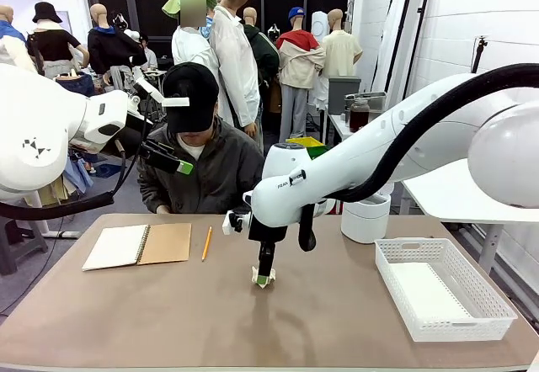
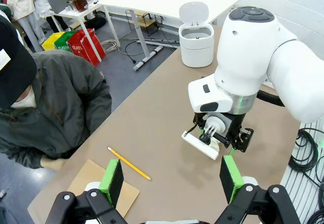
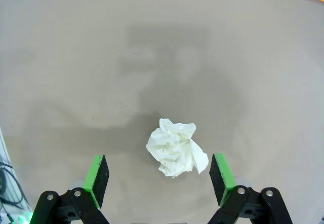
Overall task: Sort the paper based on its condition.
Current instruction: If a person hands you a paper, place it in the Organizing basket , and if it's crumpled, put it in the Trash can.
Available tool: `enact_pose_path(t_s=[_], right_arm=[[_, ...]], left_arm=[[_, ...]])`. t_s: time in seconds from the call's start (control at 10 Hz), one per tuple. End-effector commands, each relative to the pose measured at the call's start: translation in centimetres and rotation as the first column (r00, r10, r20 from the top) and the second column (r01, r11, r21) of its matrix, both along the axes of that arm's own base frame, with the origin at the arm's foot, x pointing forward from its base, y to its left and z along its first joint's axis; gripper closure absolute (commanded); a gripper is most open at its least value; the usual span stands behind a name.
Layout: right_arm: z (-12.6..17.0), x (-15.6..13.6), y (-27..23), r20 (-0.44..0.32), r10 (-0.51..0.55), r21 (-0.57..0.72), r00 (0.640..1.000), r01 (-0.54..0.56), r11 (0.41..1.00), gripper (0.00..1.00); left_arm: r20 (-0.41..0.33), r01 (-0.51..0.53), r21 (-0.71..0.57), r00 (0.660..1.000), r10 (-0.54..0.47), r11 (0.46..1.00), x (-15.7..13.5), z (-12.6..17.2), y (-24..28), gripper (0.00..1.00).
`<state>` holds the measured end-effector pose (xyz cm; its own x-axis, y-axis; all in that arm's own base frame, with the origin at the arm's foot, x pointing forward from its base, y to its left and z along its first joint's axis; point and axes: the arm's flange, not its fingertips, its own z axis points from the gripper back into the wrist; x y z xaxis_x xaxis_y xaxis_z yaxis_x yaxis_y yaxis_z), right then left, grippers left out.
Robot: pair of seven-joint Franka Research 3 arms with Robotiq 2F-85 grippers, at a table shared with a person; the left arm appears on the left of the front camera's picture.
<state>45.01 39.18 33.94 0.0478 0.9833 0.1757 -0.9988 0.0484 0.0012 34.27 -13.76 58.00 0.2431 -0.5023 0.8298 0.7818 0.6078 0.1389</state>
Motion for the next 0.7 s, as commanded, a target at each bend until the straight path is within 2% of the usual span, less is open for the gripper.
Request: enact_pose_path(t_s=[0.0, 0.4, 0.6], right_arm=[[-0.1, 1.0, 0.3, -0.008, 0.034, -0.030, 0.999, -0.034, 0.999, 0.00], [-1.6, 1.7, 1.0, 0.013, 0.052, -0.076, 0.999, -0.051, 0.996, 0.00], [-2.1, 2.0, 1.3, -0.002, 0.062, -0.081, 0.998, -0.062, 0.995, 0.00]], left_arm=[[0.002, 0.009, 0.007, 1.000, -0.009, 1.000, 0.1, -0.1, 0.1, 0.00], [0.002, 0.009, 0.007, 1.000, -0.009, 1.000, 0.1, -0.1, 0.1, 0.00], [0.002, 0.009, 0.007, 1.000, -0.009, 1.000, 0.1, -0.1, 0.1, 0.00]])
